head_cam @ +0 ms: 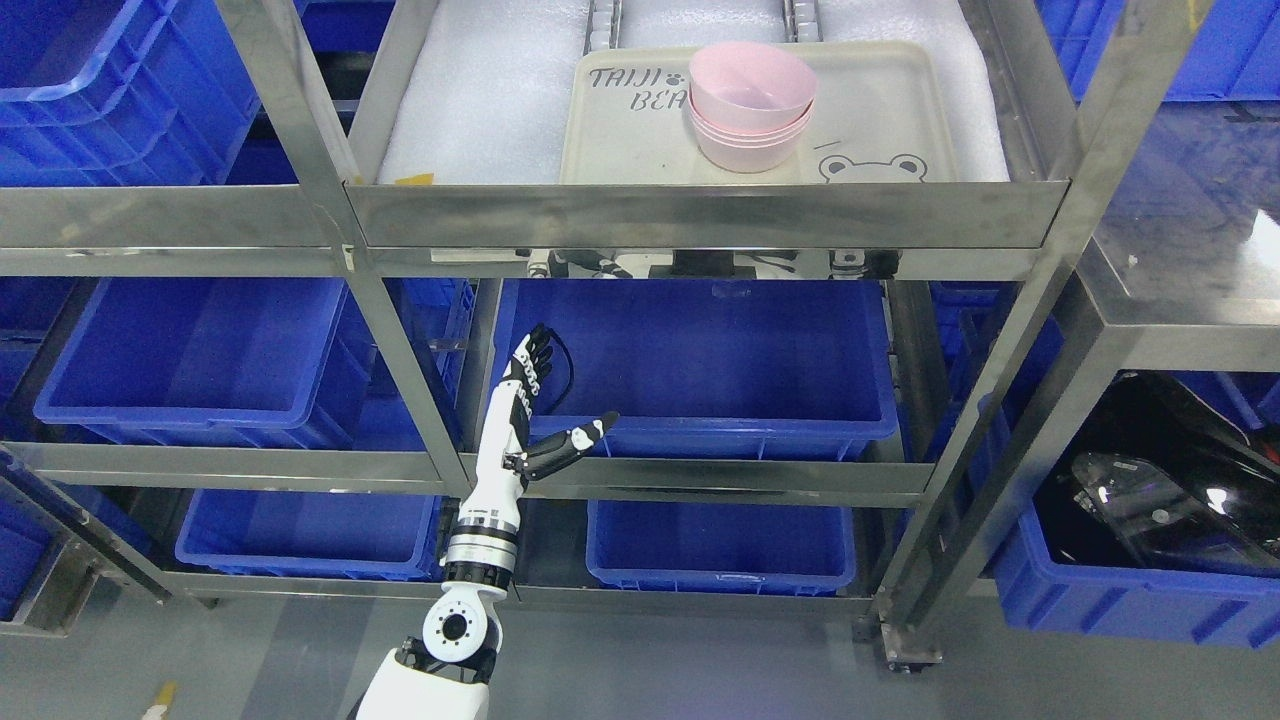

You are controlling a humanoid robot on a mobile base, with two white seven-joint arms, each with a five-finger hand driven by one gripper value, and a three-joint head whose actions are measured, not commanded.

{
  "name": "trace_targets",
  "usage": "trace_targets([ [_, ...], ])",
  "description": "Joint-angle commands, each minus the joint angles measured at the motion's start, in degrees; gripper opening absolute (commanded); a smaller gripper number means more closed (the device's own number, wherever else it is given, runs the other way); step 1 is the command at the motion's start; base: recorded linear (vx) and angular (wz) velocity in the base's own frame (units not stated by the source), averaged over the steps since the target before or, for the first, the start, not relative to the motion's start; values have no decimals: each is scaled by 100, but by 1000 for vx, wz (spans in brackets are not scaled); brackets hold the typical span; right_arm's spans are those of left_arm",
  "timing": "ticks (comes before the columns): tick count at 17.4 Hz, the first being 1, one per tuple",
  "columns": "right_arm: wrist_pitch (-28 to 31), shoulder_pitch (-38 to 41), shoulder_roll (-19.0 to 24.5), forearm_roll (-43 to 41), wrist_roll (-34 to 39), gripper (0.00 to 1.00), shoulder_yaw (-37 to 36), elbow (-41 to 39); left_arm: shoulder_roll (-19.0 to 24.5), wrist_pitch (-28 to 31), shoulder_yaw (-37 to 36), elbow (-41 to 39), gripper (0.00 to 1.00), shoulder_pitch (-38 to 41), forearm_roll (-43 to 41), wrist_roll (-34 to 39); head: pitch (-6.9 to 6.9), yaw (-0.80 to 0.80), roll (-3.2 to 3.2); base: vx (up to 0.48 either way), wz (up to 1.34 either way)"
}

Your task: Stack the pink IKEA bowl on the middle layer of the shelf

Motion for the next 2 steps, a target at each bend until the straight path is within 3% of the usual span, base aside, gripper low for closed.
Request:
trace_targets([
  [1, 0, 132, -100, 0, 2, 100, 0, -100, 96, -5, 44, -286, 100, 49, 55, -9, 0, 0, 0, 0, 0],
  [2, 0, 132, -100, 0, 2, 100, 0, -100, 96, -5, 44, -295, 100, 58, 55, -9, 0, 0, 0, 0, 0],
])
